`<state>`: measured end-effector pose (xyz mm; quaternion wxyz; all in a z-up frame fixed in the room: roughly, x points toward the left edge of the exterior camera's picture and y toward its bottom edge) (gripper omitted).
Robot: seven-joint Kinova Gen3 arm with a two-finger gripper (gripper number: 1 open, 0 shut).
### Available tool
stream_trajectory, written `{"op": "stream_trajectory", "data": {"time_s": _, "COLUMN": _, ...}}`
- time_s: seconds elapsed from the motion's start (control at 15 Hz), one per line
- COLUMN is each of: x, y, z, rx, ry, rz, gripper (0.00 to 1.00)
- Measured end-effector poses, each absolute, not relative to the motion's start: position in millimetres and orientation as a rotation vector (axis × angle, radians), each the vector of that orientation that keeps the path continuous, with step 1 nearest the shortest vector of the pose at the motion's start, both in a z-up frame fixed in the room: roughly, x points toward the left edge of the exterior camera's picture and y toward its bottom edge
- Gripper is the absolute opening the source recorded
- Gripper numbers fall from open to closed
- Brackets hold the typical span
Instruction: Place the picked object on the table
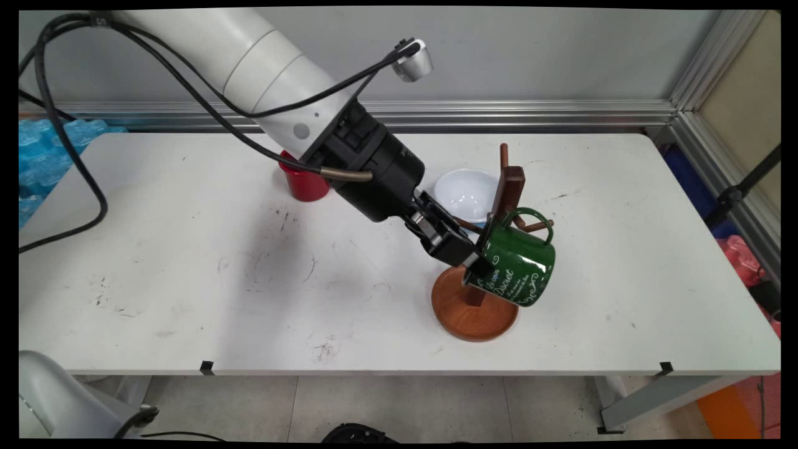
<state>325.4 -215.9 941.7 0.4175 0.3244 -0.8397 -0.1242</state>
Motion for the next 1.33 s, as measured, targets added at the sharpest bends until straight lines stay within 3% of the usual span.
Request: {"op": "stream_trajectory", "data": {"time_s": 1.33, "x": 312, "y": -161, "z": 988, "rx": 0.705, "ry": -2.159, "rz": -0.361, "gripper": 0.00}}
